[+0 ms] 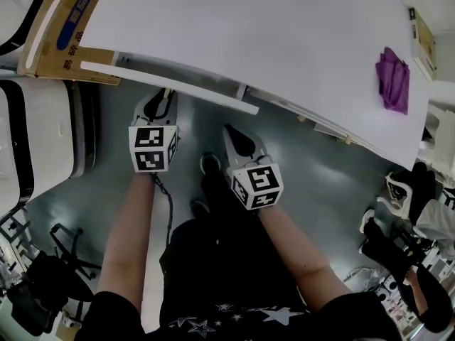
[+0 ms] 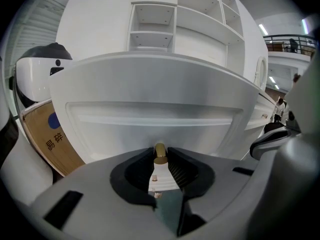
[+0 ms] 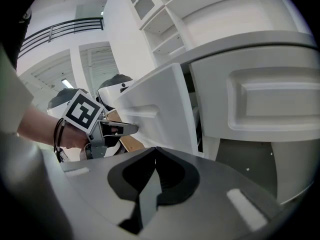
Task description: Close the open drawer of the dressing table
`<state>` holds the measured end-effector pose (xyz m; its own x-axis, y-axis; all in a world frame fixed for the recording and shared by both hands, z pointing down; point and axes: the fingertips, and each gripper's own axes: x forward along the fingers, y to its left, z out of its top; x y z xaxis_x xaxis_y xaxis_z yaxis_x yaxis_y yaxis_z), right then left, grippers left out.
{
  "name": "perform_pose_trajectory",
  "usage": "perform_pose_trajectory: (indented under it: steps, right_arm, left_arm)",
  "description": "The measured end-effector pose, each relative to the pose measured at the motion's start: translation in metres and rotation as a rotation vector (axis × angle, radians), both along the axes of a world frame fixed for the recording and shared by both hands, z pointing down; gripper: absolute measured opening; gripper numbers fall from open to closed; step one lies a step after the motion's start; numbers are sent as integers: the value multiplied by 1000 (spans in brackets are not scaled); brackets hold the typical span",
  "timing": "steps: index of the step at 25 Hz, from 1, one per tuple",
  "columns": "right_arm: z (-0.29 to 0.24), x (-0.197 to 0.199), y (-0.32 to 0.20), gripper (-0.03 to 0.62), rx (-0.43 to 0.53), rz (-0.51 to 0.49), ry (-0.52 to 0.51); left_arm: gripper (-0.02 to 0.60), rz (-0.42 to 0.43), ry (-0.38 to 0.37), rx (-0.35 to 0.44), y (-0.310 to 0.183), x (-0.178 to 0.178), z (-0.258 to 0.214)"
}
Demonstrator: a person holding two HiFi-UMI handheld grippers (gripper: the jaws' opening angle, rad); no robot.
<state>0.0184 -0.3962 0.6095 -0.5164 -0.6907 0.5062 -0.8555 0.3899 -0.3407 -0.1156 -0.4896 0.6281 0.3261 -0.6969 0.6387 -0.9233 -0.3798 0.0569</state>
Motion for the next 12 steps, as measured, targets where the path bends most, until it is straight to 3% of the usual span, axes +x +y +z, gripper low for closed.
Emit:
perform_pose_trajectory:
  steps: [12]
  right_arm:
    - [4, 7, -12, 5, -9, 22, -2]
  left_arm:
    - [91, 41, 10, 15, -34, 14, 0]
